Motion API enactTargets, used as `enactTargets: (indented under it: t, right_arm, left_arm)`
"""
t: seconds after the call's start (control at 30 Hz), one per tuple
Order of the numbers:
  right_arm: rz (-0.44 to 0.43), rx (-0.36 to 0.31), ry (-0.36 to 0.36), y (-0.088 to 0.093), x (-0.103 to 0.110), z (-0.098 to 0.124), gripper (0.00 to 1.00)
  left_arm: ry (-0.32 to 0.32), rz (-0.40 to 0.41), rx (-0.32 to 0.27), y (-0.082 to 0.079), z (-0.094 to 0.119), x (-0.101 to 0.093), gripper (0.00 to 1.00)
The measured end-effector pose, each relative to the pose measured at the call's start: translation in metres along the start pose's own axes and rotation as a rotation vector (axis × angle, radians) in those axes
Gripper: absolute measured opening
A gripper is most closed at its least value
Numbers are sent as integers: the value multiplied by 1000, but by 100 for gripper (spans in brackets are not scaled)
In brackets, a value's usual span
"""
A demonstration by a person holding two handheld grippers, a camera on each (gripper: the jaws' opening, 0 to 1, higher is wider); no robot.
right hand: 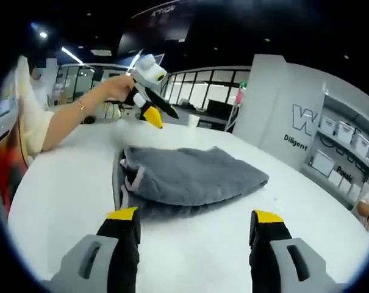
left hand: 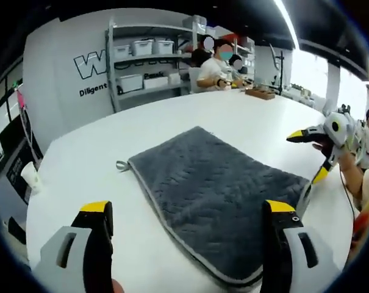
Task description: Open the folded towel by lifting each exposed corner and separating the folded layers until the towel lies flat within the target outline without major curled edges
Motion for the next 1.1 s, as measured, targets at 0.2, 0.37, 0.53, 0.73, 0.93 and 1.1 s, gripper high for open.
enactTargets:
  t: [0.2, 0.37, 0.53, 0.73, 0.93, 1.1]
  right_arm:
    - [160, 36, 39, -4, 9, -12, 48]
    - [266, 96, 39, -1, 24, -27, 46]
    - [378, 100, 12, -5, 42, -40, 36]
    - [468, 42, -64, -15, 65, -47, 1]
    - [478, 54, -101, -11, 71, -51, 0]
    - [463, 36, -164, -15, 88, -55, 0]
  left_arm:
    - [24, -5, -21, -6, 3, -6, 100]
    - [31, -4, -30, -9, 4, -8, 100]
    - [38, -3, -39, -11, 7, -10, 100]
    - [34, 5, -45, -12, 8, -9, 99]
    - [35, 7, -51, -13, 13, -7, 99]
    - [27, 4, -52, -14, 17, -6, 99]
Point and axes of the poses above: the point that each gripper's makers call its tool centre point, and the gripper's own axes: z roughly backward along the fingers, x roughly to its left, y roughly out of its underside, the point moved 1 cm from there along z, roughly backward along the fingers, and after that the axes turned 8 degrees about -y, right-handed, at the moved point
